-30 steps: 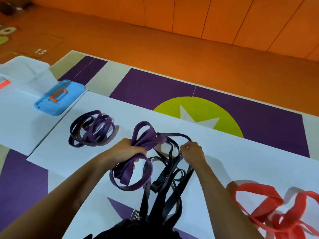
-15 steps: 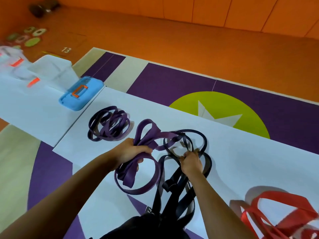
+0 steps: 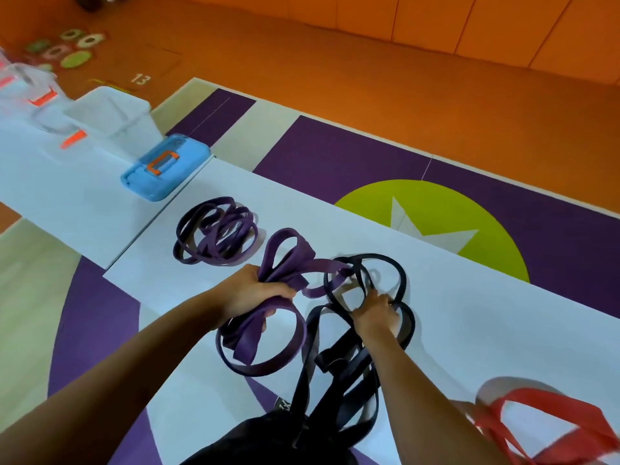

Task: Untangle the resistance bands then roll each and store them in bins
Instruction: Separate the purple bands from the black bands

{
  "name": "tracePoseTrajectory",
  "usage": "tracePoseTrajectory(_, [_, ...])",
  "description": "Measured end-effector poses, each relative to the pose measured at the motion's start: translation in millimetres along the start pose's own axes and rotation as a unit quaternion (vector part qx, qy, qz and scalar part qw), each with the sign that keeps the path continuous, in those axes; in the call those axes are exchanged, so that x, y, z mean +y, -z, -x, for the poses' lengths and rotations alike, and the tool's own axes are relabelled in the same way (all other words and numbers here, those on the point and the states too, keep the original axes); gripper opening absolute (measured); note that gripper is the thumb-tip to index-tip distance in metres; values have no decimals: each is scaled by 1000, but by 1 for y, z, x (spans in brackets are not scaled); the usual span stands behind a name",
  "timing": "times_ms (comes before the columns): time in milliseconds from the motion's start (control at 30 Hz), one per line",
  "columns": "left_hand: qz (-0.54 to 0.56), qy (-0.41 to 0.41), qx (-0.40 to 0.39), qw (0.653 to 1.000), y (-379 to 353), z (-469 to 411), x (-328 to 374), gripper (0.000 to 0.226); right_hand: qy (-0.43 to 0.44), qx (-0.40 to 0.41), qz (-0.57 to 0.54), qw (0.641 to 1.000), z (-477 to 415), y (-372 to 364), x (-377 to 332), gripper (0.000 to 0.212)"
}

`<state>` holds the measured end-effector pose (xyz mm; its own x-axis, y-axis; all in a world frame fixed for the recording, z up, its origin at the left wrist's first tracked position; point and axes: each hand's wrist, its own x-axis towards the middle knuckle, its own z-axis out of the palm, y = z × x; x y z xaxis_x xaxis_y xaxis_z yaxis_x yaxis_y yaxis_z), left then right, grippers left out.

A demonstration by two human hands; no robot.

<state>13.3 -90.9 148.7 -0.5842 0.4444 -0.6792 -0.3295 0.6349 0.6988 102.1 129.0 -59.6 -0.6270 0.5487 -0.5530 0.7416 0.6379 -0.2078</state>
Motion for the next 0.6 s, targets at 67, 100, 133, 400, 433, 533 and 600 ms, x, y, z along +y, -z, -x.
tracePoseTrajectory(67, [0, 0, 4, 1000, -1, -2, -3, 27, 9, 20, 60, 998, -1, -9, 4, 35])
tracePoseTrajectory(100, [0, -1, 6, 1000, -2, -3, -4, 23, 9, 23, 68, 997, -1, -12, 7, 33])
tracePoseTrajectory(133, [0, -2, 10, 1000, -2, -4, -6, 20, 4, 27, 62, 998, -2, -15, 8, 34])
tracePoseTrajectory(400, [-8, -27, 52, 998, 3, -15, -5, 20, -4, 131, 44, 990, 1, -22, 24, 39])
tracePoseTrajectory(433, [-10, -32, 55, 998, 5, -16, -5, 20, -3, 133, 48, 990, 1, -22, 28, 39])
tracePoseTrajectory(533, [-9, -33, 59, 998, 9, -19, -6, 21, -1, 135, 30, 990, 1, -15, 36, 34])
tracePoseTrajectory(600, [-6, -28, 57, 998, 9, -21, -8, 20, 36, 176, 2, 984, 1, -7, 38, 28])
